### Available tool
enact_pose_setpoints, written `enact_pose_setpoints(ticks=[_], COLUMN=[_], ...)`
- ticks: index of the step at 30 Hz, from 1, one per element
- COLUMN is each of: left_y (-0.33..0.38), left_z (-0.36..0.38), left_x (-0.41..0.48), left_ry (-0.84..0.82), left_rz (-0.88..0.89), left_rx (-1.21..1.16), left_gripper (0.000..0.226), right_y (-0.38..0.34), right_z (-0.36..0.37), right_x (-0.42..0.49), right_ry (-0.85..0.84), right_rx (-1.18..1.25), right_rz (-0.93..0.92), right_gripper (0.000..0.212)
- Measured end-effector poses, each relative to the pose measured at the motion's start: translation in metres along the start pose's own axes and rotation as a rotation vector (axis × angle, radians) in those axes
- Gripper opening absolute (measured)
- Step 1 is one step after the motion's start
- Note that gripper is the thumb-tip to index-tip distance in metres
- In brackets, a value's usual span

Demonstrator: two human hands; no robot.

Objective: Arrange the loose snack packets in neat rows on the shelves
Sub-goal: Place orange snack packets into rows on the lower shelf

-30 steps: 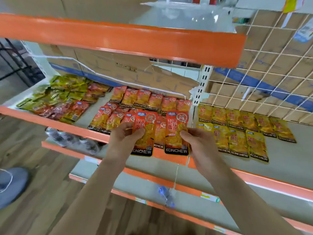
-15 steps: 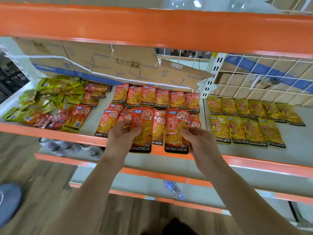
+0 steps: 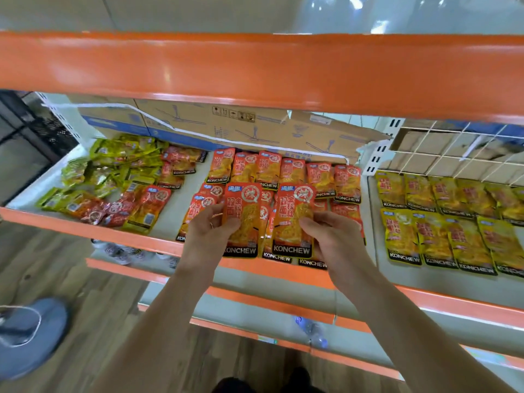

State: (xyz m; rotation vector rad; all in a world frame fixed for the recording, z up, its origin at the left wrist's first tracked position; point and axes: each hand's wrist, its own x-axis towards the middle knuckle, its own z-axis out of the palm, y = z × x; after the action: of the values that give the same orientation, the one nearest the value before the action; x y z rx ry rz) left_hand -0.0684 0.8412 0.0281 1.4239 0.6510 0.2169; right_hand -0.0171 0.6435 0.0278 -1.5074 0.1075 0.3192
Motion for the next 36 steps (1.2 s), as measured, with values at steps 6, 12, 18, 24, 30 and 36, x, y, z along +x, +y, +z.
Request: enact_pose_setpoints(ticks=[6, 12, 18, 24, 30, 36], left_y=[-0.002, -0.003, -0.004, 0.0, 0.001, -0.008], left_z=[0.003, 0.013, 0.043, 0.086, 0.132, 0.16], left_x=[0.027, 0.058, 0.092, 0.122, 0.132, 0.148], left_ry=[-0.093, -0.226, -0.33, -0.366, -0.412, -0.471], left_rz=[0.042, 0.096, 0.207, 0.419, 0.488, 0.612], left_rx=[0.018, 0.202, 0.375, 0.546, 0.635, 0.794], left_gripper=[0.033, 0.034, 0.068, 0.051, 0.037, 0.035], right_y=[-0.006, 0.001, 0.006, 0.007, 0.004, 0.0], right_z=[0.006, 0.003, -0.015, -0.034, -0.057, -0.069], right_x=[0.014, 0.037, 0.067, 0.111, 0.129, 0.142], right_ry=[0.032, 0.213, 0.357, 0.435, 0.501, 0.485], right_rx=[-0.083, -0.218, -0.363, -0.465, -0.616, -0.726], right_rz=[-0.028, -0.048, -0.093, -0.128, -0.104, -0.113], right_gripper=[0.017, 0.015, 0.039, 0.037, 0.026, 0.036])
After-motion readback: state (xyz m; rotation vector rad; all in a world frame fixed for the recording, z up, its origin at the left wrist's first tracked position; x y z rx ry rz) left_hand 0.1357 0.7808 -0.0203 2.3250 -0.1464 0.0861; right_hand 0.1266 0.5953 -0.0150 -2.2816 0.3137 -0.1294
